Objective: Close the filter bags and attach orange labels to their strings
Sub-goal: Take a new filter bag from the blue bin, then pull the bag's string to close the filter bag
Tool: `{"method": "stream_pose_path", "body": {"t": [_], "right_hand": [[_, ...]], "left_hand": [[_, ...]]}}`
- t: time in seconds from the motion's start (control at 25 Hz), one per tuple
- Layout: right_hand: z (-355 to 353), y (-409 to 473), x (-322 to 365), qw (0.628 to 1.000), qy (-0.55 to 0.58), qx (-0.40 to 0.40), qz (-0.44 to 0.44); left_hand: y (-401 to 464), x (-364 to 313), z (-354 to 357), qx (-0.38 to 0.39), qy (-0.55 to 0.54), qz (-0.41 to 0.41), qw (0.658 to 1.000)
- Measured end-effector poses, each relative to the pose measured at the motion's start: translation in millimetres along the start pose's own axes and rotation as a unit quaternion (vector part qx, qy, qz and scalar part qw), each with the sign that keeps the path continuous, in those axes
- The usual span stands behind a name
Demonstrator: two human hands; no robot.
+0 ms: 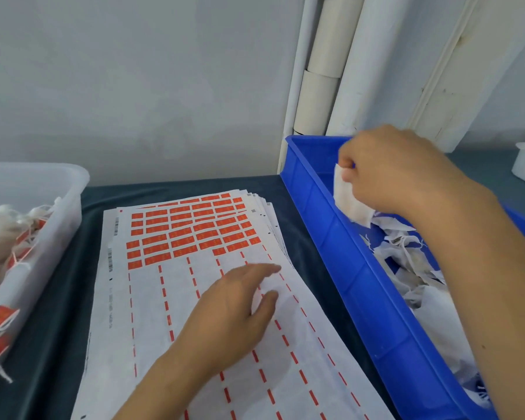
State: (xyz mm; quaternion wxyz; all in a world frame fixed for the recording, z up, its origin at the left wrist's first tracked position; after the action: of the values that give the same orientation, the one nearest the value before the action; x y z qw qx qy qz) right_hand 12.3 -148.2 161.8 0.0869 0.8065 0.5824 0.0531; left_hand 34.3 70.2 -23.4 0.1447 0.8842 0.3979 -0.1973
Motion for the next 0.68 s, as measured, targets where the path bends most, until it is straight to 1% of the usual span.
{"method": "stream_pose_path", "body": {"t": [0.08,0.12,0.24,0.28,0.36,0.44,0.56,0.6,0.68], "right_hand": [[-7.8,-2.5,31.2,0.998,0.004,-0.049,-0.036],[-9.3,-3.8,47.8,0.997,0.017,-0.053,-0.062],[1.3,-8.8,99.6,0.985,0.084,0.002,-0.15],[10.3,-10.3,114.8,0.979,0.106,0.028,-0.174],[35.0,-12.7,136.5,0.962,0.163,0.078,-0.203],[62.3,-16.5,149.9,0.938,0.248,0.124,-0.208],[104.5,-24.1,151.3,0.889,0.4,0.167,-0.148],[118.7,-26.3,148.3,0.883,0.419,0.169,-0.129],[143.2,-28.0,142.9,0.878,0.447,0.128,-0.114]], "left_hand": [[2.0,1.6,-14.1,-0.049,-0.039,-0.018,0.998],[2.9,3.0,-22.0,-0.078,-0.063,-0.025,0.995],[2.0,16.1,-43.7,-0.168,-0.152,-0.029,0.974],[0.4,22.7,-49.1,-0.18,-0.176,-0.031,0.967],[-3.7,37.4,-52.9,-0.175,-0.192,-0.055,0.964],[-8.7,54.8,-48.4,-0.189,-0.176,-0.108,0.96],[-16.5,82.0,-36.4,-0.228,-0.2,-0.194,0.933],[-18.9,89.2,-33.5,-0.235,-0.223,-0.207,0.923],[-23.7,97.4,-31.3,-0.233,-0.264,-0.211,0.912]]}}
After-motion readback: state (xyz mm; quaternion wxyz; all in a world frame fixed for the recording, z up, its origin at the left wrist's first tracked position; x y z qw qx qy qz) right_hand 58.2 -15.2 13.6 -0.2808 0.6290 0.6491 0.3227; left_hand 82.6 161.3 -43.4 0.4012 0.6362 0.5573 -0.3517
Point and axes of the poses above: each hand's wrist, its own y-axis towards the middle knuckle, its own z-axis out of the palm, x = y × z, the point moved 1 cm from there along y, towards the middle knuckle, and after that the axes turned 11 degrees about y, right-handed, at the moved point
